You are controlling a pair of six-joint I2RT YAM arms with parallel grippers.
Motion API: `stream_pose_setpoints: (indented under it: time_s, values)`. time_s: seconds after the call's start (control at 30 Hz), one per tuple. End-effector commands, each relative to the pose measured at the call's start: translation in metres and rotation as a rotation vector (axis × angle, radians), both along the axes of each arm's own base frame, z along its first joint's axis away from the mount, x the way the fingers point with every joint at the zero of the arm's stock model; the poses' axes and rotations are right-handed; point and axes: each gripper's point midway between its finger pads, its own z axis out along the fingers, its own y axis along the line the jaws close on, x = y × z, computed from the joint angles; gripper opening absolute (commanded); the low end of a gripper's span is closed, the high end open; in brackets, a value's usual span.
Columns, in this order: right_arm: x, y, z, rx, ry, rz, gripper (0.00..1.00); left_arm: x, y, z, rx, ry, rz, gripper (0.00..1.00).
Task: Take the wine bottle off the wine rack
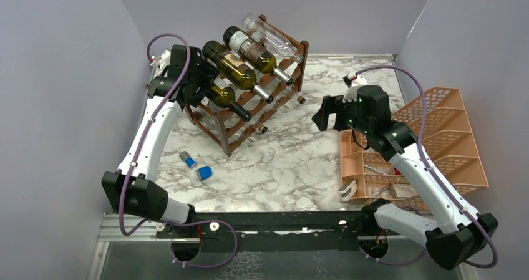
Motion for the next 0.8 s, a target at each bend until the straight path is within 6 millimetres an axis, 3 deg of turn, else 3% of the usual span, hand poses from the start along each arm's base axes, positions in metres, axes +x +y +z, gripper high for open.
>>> stream_pose_setpoints:
  time_s: [0.0, 0.3, 0.5, 0.63, 0.77]
  values:
    - [0.002, -0.003, -0.004, -0.015, 0.057, -0.025, 0.99, 0.002, -0.001, -0.017, -0.013, 0.042, 0.005, 0.94]
    - [-0.004, 0.002, 0.002, -0.001, 0.036, 0.021, 0.99, 0.001, 0.002, -0.027, -0.004, 0.06, 0.022, 0.88]
    - [-0.01, -0.001, 0.013, 0.008, -0.013, 0.031, 0.99, 0.003, -0.002, -0.037, -0.014, 0.084, 0.012, 0.95]
    - [-0.01, -0.004, 0.015, 0.006, -0.032, 0.021, 0.99, 0.003, -0.003, -0.037, -0.017, 0.083, 0.01, 0.83]
    - [-0.01, -0.002, 0.016, 0.011, -0.029, 0.031, 0.99, 0.0, -0.001, -0.033, -0.026, 0.061, 0.021, 0.78]
